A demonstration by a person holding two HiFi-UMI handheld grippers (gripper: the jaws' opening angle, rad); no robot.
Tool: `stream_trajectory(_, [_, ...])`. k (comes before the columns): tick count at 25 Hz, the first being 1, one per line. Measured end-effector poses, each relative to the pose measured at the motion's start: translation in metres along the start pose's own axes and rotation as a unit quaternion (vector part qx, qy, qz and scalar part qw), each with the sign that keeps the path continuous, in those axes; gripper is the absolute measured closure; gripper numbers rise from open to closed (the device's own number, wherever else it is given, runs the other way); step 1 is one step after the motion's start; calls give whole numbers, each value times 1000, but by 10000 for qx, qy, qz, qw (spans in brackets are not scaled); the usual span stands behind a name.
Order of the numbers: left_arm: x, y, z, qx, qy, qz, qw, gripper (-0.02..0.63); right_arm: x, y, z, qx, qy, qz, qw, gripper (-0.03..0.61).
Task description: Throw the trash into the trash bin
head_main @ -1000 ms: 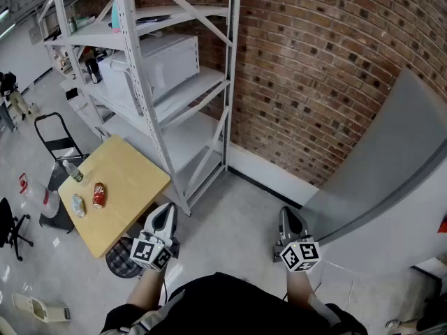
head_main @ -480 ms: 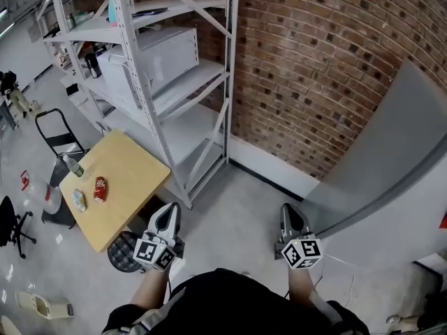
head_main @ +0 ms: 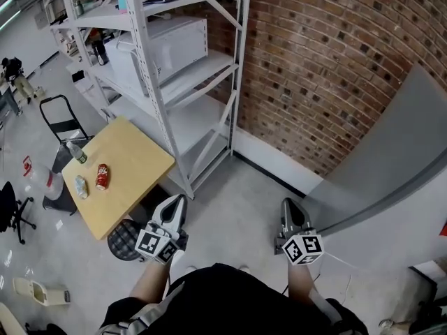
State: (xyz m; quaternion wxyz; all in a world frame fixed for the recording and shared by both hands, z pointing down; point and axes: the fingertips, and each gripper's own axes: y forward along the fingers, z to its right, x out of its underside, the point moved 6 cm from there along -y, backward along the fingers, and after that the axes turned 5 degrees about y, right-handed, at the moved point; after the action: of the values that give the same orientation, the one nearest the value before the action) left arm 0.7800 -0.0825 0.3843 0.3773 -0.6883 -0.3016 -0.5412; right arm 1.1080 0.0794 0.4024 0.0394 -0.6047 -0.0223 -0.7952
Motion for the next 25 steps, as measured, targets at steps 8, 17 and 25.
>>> stream_trajectory(8, [-11, -34, -28, -197, -202, -18, 9996, 614, 4, 32, -44, -346, 106, -35, 9993, 572])
stream_trajectory(17, [6, -86, -72, -667, -400, 196, 9968, 614, 21, 48, -78, -545, -40, -395, 9977, 572])
stream_trajectory(25, [-22, -132, -117, -1084, -24, 155, 9940, 614, 41, 95, -151, -1079, -49, -416, 9933, 572])
